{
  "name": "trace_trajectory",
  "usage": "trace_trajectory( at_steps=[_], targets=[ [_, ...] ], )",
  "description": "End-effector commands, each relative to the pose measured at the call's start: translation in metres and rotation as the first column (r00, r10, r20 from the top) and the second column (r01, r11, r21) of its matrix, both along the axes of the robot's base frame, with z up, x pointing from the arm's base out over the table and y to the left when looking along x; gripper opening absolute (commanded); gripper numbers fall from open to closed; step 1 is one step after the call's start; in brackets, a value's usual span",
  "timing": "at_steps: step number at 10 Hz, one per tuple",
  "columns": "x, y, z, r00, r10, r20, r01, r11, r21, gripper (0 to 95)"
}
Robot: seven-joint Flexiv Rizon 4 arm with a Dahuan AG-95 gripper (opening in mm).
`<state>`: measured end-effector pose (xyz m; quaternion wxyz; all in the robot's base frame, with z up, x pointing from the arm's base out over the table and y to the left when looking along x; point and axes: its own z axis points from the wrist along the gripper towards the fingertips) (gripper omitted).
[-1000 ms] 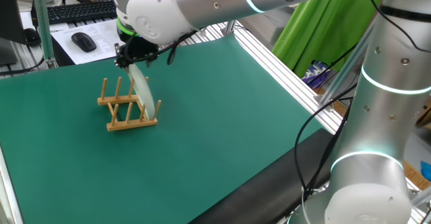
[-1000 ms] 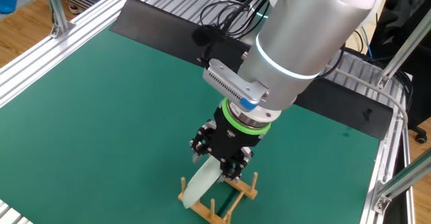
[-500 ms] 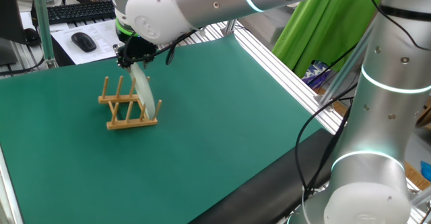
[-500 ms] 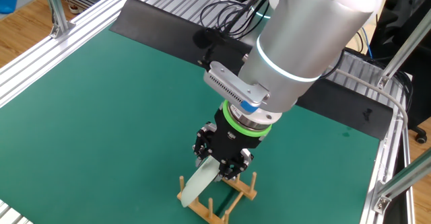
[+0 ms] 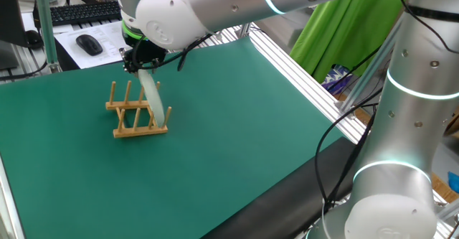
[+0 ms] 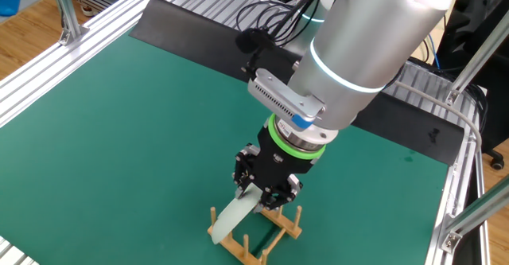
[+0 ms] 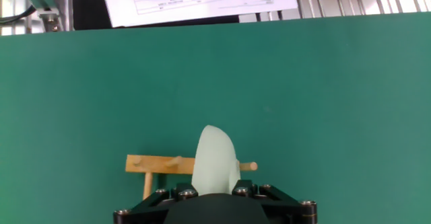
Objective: Take the dish off the dish rack
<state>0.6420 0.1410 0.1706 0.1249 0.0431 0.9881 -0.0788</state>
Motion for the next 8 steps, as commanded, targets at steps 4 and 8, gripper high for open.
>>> trace_trajectory(
  at_steps=[4,8],
  targets=[
    [-0.0011,0.0027,0.0082,1.0,0.007,-0.03,-0.008,1.0,-0.02,0.0],
    [-0.0016,0.0029,0.0097,1.0,0.007,-0.027,-0.008,1.0,-0.027,0.0]
  ],
)
